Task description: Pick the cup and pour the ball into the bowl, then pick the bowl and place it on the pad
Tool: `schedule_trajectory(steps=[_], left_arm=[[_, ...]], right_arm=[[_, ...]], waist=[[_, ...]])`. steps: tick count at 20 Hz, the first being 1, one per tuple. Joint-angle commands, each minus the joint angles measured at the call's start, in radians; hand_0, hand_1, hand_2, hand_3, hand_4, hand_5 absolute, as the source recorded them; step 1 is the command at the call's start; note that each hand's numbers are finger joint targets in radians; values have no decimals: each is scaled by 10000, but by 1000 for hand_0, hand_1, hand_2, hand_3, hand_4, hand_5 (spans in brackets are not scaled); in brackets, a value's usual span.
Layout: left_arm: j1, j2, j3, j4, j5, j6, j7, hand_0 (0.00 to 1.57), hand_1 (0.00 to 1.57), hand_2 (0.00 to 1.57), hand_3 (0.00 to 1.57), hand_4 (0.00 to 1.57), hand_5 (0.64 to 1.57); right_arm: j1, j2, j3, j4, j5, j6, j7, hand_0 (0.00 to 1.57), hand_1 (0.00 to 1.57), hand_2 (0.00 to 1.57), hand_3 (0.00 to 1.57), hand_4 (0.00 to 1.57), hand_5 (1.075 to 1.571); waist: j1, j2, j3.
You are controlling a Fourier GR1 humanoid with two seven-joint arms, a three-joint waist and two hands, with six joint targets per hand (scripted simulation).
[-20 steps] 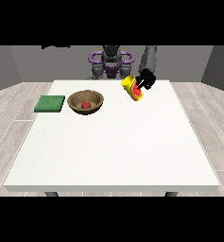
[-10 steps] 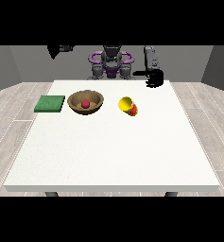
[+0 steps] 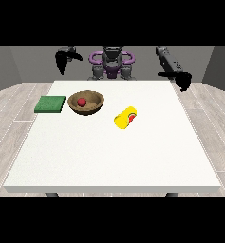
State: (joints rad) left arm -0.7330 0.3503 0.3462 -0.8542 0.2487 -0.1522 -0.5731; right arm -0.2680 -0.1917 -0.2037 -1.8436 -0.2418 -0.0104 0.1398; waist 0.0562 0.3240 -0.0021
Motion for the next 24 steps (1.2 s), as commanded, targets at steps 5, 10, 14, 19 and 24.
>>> schedule_trajectory(steps=[5, 10, 14, 19, 24], left_arm=[[-1795, 1946, 42, -285, -15, -261, 1935, 0, 0, 0, 0, 0, 1518], [-2274, 3087, 302, -637, 369, -763, 3231, 0, 0, 0, 0, 0, 1523], [-2420, 3309, 281, -948, 422, -770, 3504, 0, 0, 0, 0, 0, 1544], [-3283, 3848, 422, -1197, 824, -849, 4576, 0, 0, 0, 0, 0, 1542], [-3284, 3889, 380, -1295, 1009, -1009, 4824, 0, 0, 0, 0, 0, 1540]], right_arm=[[-758, 531, -20, 2629, 61, 88, -1355, 0, 0, 0, 0, 397, 1568], [-592, 216, -753, 4858, -620, 1350, -2828, 0, 0, 0, 0, 386, 1570], [-1016, 76, -917, 6423, -395, 1592, -3747, 0, 0, 0, 0, 315, 1571], [-1868, -58, -1153, 8255, -561, 1927, -4193, 0, 0, 0, 0, 307, 1568], [-2989, -174, -1523, 9341, -899, 1356, -3367, 0, 0, 0, 0, 404, 1570]], waist=[[-78, 419, 36], [-117, 388, 46], [-56, 397, 36], [42, 640, 41], [205, 235, 31]])
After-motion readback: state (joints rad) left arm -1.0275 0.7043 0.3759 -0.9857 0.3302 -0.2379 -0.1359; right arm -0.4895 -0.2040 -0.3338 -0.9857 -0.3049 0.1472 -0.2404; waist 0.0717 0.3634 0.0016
